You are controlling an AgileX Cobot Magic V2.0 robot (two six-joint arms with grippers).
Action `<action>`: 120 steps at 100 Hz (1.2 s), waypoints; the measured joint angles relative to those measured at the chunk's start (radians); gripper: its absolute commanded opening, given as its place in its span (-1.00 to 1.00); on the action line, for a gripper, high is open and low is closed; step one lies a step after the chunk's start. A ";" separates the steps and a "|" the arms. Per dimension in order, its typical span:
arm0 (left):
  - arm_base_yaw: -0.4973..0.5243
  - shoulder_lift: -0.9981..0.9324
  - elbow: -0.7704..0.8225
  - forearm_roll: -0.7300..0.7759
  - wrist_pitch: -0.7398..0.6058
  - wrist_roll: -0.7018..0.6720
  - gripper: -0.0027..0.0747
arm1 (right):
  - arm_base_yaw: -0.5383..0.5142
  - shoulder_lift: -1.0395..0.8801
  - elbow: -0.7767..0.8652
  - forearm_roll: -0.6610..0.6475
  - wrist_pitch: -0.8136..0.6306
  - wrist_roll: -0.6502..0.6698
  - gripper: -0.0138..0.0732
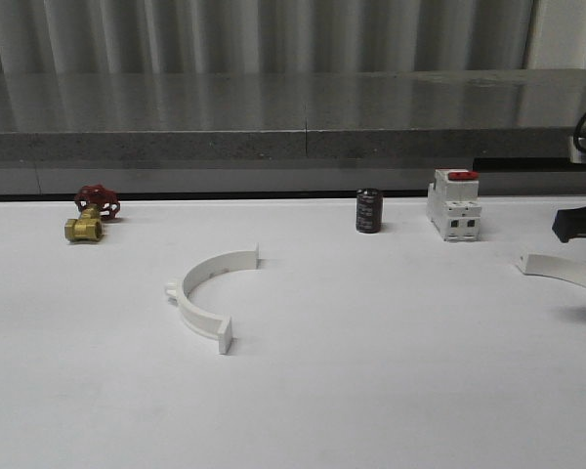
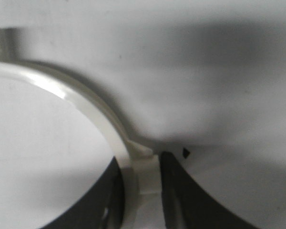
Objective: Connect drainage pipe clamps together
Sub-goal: 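Lower the right gripper onto the other white clamp half and grasp it, then carry the clamp half with the right gripper toward the first half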
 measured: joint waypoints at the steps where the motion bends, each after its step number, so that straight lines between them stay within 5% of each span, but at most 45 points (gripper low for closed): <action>1: 0.000 0.000 0.000 0.000 0.000 0.000 -0.98 | 0.000 0.000 0.000 0.000 0.000 0.000 -0.84; 35: 0.000 0.000 0.000 0.000 0.000 0.000 -0.98 | 0.005 0.002 -0.035 0.017 0.043 0.000 -0.84; 56: 0.000 0.000 0.000 0.000 0.000 0.000 -0.98 | 0.116 0.002 -0.123 0.056 0.106 0.032 -0.83; 96: 0.000 0.000 0.000 0.000 0.000 0.000 -0.98 | 0.437 0.026 -0.245 -0.157 0.158 0.571 -0.81; 120: 0.000 0.000 0.000 0.000 0.000 0.000 -0.98 | 0.557 0.080 -0.310 -0.230 0.184 0.728 -0.81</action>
